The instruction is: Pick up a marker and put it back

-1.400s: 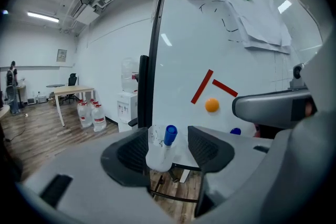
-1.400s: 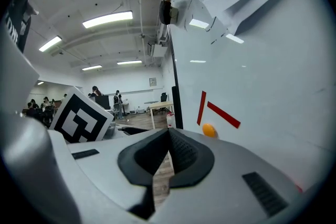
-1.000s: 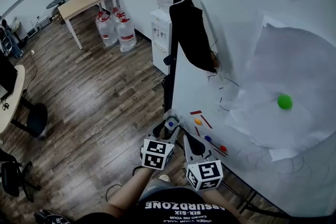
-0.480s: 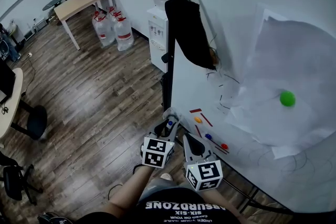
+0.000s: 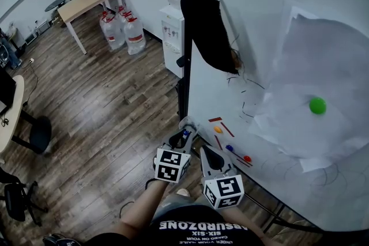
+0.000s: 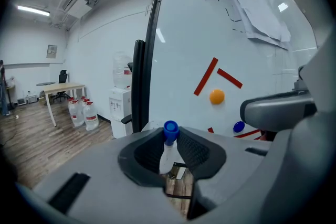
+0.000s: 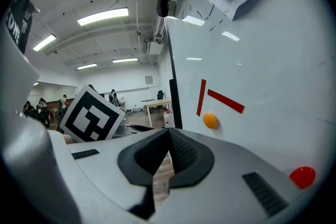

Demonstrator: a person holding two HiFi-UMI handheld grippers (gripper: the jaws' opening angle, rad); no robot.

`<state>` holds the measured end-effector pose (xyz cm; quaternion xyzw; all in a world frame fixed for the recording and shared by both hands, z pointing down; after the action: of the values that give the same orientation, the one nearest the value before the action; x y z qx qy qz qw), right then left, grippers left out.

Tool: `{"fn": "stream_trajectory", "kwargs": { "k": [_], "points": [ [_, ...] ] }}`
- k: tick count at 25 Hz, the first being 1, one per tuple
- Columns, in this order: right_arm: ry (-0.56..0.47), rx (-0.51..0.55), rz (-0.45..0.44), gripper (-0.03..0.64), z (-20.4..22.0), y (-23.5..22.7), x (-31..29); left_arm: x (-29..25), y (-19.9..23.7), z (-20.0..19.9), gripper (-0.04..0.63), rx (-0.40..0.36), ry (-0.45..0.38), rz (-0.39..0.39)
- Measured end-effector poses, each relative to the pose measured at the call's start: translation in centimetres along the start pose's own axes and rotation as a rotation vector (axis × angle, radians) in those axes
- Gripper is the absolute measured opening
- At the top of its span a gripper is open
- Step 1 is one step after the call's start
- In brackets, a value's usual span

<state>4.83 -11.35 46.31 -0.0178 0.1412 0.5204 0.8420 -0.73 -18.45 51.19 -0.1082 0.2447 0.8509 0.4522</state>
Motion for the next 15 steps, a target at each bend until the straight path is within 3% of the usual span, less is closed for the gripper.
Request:
{"fn": "stream_trajectory", "kwargs": {
  "k": [15],
  "points": [
    [-0.003, 0.012, -0.003, -0.002, -0.11, 0.16, 0.22, 0.66, 0.33, -0.54, 0.081, -0.009, -0.024, -0.020]
  ]
}}
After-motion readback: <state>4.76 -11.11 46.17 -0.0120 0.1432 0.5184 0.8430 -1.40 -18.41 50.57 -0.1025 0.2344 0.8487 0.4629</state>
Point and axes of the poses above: the fingertips, and each gripper's own axes: x backward along the fingers, y to its left, z out of its underside, the point moved 2 cm from there along x, backward along the fingers, and after that the axes turned 14 degrees about x, right-handed, at the moved point
